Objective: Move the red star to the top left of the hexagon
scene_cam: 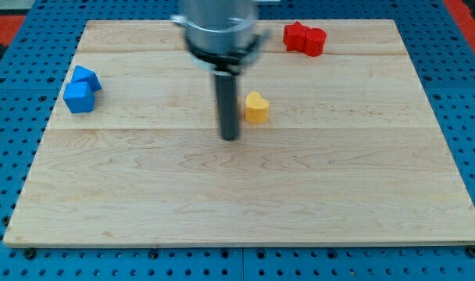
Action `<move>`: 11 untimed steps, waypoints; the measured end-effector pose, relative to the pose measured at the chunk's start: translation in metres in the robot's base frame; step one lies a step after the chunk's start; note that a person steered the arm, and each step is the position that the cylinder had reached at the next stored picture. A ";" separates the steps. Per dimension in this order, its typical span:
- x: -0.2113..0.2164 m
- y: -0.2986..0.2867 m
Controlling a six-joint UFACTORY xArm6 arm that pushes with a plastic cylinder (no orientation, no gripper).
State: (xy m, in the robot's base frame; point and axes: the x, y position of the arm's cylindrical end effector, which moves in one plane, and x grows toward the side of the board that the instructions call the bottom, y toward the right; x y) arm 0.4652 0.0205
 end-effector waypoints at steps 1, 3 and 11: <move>-0.021 0.110; -0.172 0.190; -0.168 -0.067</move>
State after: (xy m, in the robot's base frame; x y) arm 0.2971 -0.0462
